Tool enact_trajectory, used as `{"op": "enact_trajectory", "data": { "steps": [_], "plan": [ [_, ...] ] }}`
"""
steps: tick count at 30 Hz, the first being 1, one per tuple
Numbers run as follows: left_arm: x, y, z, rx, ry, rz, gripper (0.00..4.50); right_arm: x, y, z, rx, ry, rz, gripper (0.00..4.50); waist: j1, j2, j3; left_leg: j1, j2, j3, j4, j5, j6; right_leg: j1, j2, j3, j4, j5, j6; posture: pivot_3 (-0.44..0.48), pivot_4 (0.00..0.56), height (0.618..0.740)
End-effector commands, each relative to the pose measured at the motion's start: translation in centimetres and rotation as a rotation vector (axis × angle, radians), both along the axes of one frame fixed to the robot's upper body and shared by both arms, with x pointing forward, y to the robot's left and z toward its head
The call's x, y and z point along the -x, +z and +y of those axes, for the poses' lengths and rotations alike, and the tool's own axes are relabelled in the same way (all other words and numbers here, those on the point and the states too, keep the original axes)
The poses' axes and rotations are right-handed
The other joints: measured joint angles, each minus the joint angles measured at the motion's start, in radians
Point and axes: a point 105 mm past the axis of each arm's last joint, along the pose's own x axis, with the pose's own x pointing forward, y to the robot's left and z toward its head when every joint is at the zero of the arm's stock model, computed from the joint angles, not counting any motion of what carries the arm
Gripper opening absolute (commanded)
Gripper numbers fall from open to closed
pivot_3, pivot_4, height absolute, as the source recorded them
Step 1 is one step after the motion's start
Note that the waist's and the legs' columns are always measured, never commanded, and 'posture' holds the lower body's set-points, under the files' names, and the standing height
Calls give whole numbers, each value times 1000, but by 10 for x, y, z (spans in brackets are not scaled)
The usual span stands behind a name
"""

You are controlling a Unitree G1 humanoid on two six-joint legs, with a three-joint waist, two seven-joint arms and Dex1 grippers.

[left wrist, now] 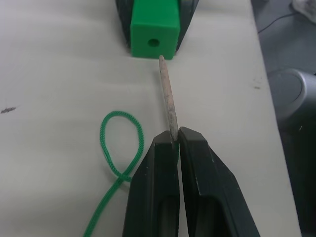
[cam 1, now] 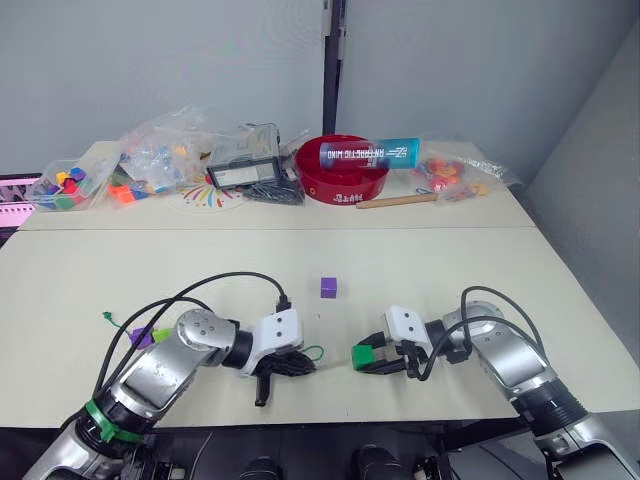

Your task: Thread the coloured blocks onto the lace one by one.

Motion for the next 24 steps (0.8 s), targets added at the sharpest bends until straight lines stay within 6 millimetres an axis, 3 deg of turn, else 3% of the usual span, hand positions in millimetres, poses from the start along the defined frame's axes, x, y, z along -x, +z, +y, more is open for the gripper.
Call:
{"op": "enact_trajectory", "data": {
  "steps": [1,24],
  "plan": [
    [1,11,-8,10,-18,-44,0,7,-20,-6,76,2,56,1194,0,0,0,0,0,0,0,0,0,0,0,0,0,0,0,0,150,740],
    [1,8,-16,-31,-63,-26,0,12,-15,7,61,21,32,1194,-3,0,0,0,0,0,0,0,0,0,0,0,0,0,0,0,150,740]
  ]
}}
